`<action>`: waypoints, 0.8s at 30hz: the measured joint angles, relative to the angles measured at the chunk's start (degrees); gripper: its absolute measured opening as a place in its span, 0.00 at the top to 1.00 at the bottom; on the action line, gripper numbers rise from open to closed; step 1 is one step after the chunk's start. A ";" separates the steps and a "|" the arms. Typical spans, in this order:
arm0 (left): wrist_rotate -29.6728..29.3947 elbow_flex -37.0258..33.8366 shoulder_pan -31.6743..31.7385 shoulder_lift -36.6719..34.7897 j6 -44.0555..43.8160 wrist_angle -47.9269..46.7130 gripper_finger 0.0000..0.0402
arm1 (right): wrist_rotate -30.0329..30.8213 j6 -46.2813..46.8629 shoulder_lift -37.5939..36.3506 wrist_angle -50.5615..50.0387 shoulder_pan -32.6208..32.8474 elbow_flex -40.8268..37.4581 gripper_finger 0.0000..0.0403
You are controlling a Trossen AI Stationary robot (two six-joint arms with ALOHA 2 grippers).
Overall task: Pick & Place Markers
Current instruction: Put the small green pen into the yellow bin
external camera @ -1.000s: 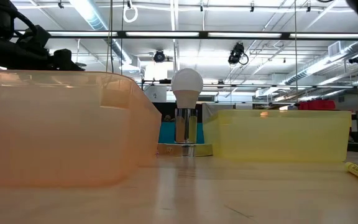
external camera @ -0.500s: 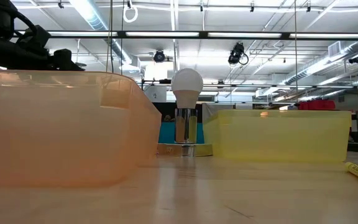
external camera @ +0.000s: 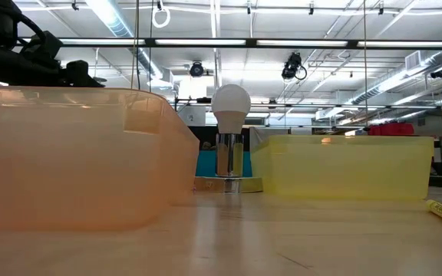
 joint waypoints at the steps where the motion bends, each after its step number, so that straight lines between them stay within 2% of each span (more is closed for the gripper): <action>1: 0.00 0.01 0.00 -0.01 0.00 0.00 0.05 | 0.23 -0.52 0.48 0.25 0.02 0.00 0.50; 11: 0.00 0.00 0.00 0.00 0.00 0.02 0.05 | 0.43 -5.38 4.27 1.68 0.64 -0.59 0.50; 24: 0.00 0.00 0.00 0.00 0.00 0.02 0.05 | 0.34 -5.19 8.67 5.06 1.75 -2.97 0.50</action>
